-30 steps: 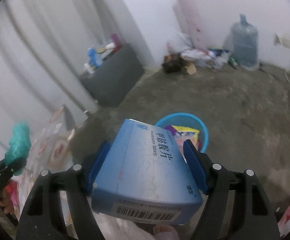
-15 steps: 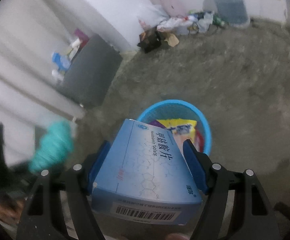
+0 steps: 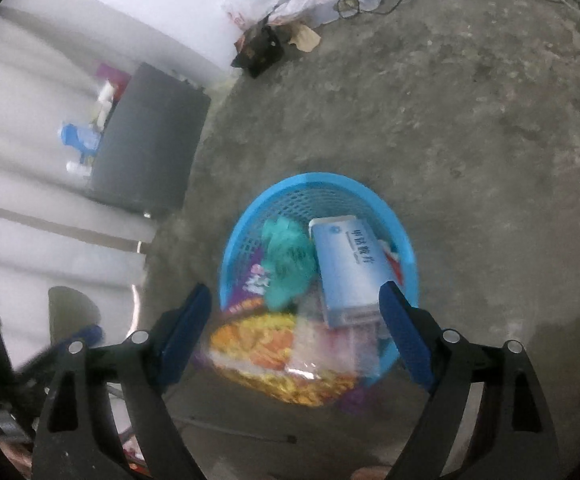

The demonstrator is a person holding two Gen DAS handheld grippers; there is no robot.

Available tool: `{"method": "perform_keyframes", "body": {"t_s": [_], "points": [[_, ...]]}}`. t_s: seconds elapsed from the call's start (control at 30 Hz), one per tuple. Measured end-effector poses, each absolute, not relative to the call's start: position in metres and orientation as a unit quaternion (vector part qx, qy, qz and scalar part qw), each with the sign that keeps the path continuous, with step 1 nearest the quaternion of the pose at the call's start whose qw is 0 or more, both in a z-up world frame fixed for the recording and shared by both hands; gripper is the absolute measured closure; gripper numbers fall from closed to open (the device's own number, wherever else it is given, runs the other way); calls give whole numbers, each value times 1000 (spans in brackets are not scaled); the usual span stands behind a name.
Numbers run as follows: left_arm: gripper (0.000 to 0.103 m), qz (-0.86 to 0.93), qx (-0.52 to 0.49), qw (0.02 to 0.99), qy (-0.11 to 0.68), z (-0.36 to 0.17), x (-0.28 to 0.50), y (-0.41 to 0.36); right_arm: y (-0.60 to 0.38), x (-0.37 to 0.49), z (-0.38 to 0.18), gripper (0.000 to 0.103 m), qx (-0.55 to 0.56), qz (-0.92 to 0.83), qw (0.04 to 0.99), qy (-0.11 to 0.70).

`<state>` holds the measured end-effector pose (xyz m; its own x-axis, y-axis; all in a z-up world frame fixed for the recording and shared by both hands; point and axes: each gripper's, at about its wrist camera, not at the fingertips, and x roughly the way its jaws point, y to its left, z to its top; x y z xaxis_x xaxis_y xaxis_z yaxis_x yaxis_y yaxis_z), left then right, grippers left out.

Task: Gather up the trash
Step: 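Open both grippers to drop the teal bag and blue box into the wastebasket, then move both tools back to the table toward the paper box and plastic dome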

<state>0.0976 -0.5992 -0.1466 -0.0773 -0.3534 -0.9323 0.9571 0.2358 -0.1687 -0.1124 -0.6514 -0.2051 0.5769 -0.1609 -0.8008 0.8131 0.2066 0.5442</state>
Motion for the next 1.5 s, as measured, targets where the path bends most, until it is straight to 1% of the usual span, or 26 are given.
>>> {"method": "perform_keyframes", "body": {"t_s": [0.17, 0.33, 0.5, 0.6, 0.77, 0.93, 1.1, 1.23, 1.3, 1.33, 1.43, 1.5], "points": [[19, -543, 291, 634, 467, -111, 100, -575, -645, -123, -190, 22, 515, -342, 725, 303], [19, -554, 265, 658, 435, -66, 103, -525, -630, -130, -160, 22, 478, -332, 759, 292], [19, -559, 214, 692, 404, -23, 110, -453, -601, -125, -123, 22, 430, -310, 796, 291], [19, -548, 184, 717, 389, -6, 118, -405, -583, -116, -105, 22, 404, -288, 817, 293], [19, -515, 133, 753, 388, 1, 134, -321, -552, -89, -83, 22, 354, -247, 848, 307], [19, -461, 115, 800, 367, 3, 146, -227, -515, -45, -55, 22, 289, -183, 882, 324], [19, -401, 119, 856, 305, 8, 157, -134, -471, 13, -29, 22, 212, -101, 909, 343], [19, -375, 110, 874, 288, 5, 171, -88, -421, 75, -10, 22, 130, -21, 925, 356], [15, -368, 102, 882, 277, 4, 183, -68, -395, 106, -3, 21, 96, 28, 928, 360], [10, -371, 96, 882, 276, 4, 188, -62, -386, 117, -1, 20, 85, 45, 927, 362], [7, -389, 80, 874, 281, -3, 214, -47, -355, 159, 2, 15, 45, 114, 919, 374], [6, -393, 77, 870, 288, -8, 232, -41, -340, 184, 0, 15, 22, 135, 915, 380]]}}
